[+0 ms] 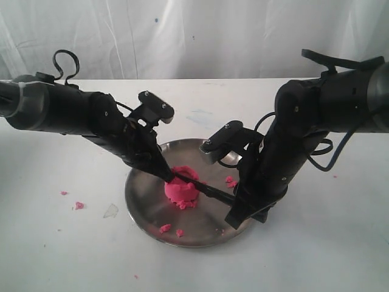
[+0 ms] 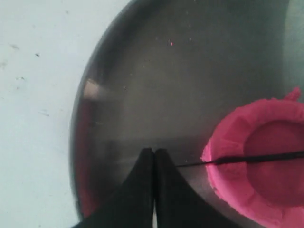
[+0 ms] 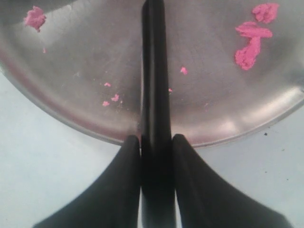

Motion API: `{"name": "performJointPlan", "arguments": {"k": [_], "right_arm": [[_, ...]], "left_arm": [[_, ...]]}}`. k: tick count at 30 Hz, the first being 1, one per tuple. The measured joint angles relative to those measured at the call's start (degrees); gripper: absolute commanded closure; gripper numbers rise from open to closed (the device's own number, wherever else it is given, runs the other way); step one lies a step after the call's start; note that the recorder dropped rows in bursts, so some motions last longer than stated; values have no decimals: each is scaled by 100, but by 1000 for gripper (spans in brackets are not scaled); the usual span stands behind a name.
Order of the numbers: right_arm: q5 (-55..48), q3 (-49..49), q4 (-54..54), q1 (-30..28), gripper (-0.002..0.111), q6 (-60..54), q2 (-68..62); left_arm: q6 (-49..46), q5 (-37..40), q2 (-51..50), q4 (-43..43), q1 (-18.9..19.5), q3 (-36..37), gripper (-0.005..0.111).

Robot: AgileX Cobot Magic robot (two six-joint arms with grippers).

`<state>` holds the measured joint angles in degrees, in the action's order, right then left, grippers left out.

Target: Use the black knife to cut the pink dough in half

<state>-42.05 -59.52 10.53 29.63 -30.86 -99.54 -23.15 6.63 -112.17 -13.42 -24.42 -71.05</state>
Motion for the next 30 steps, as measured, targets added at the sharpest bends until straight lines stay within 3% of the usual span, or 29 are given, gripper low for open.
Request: {"name": "performJointPlan", "arguments": {"k": [9,22,30], "right_arm": [[0,0,-10,0,108,0,-3],[0,0,-10,0,108,0,-3],[0,0,-10,0,108,0,-3]], "left_arm": [[0,-76,-237,129,0,0,107],[195,-28,189,97,0,0,107],[207,-134,-189,86,0,0,107]]}}
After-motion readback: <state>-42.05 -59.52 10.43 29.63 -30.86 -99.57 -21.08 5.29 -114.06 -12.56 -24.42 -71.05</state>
